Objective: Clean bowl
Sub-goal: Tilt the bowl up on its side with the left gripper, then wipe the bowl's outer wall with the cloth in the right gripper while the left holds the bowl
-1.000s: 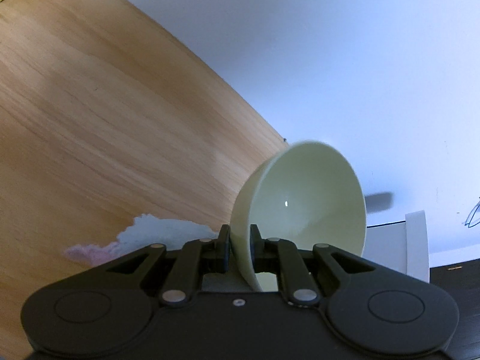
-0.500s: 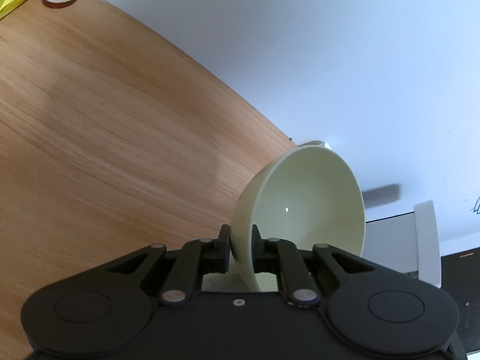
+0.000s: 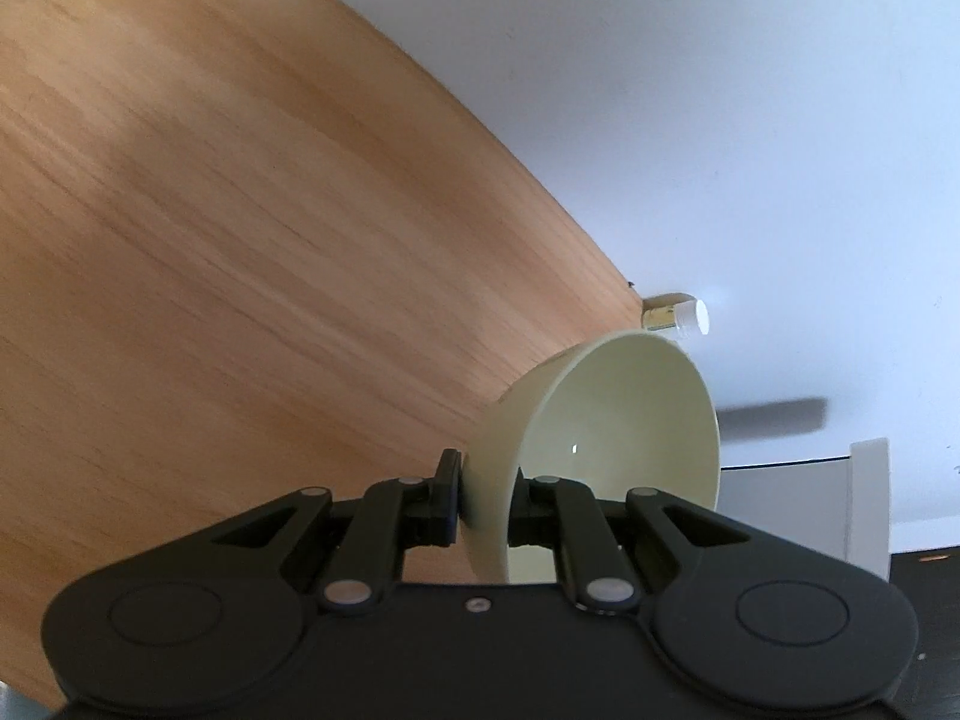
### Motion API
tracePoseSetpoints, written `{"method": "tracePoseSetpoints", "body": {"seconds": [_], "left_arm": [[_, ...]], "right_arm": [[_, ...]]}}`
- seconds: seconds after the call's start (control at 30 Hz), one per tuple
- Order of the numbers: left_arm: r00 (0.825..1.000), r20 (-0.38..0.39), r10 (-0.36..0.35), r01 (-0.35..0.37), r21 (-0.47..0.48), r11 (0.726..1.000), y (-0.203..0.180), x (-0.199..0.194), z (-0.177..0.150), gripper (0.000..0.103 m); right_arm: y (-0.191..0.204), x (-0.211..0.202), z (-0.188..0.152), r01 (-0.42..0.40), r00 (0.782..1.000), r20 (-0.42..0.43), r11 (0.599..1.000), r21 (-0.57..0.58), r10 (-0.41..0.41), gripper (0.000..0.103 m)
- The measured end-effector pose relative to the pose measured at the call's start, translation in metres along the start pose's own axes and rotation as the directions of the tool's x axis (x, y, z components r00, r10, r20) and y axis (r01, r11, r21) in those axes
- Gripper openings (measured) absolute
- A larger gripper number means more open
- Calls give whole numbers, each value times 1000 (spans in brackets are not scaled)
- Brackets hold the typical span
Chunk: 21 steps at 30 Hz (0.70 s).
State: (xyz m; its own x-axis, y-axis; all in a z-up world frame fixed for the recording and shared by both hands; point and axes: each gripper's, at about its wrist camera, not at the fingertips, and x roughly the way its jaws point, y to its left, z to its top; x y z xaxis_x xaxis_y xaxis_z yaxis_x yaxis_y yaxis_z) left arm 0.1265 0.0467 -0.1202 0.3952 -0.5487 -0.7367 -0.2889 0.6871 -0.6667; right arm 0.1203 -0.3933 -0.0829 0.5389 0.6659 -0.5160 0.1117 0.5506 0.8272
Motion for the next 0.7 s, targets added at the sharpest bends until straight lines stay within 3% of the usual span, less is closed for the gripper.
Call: {"method": "tracePoseSetpoints", "body": {"seconds": [0.03, 0.17, 0.33, 0.47, 0.7], "left_arm": [[1000, -2, 5, -5, 5, 1000, -1, 1, 0, 11], [1000, -4, 7, -7, -1, 1000, -1, 4, 2, 11], [1000, -2, 14, -14, 35, 999, -5, 5, 3, 11], [1000, -6, 12, -12, 70, 998, -9, 6, 2, 11], [1000, -7, 14, -14, 75, 997, -10, 6, 2, 11]], "right_arm": [[-8, 1, 4, -21, 1000, 11, 997, 78, 20, 18], [-16, -4, 3, -72, 997, 30, 976, 207, 67, 18], [-24, 7, 2, -112, 993, 67, 921, 374, 93, 18], [-24, 11, 2, -107, 993, 83, 896, 430, 79, 18], [-31, 25, 4, -46, 999, 38, 859, 509, 31, 18]]}}
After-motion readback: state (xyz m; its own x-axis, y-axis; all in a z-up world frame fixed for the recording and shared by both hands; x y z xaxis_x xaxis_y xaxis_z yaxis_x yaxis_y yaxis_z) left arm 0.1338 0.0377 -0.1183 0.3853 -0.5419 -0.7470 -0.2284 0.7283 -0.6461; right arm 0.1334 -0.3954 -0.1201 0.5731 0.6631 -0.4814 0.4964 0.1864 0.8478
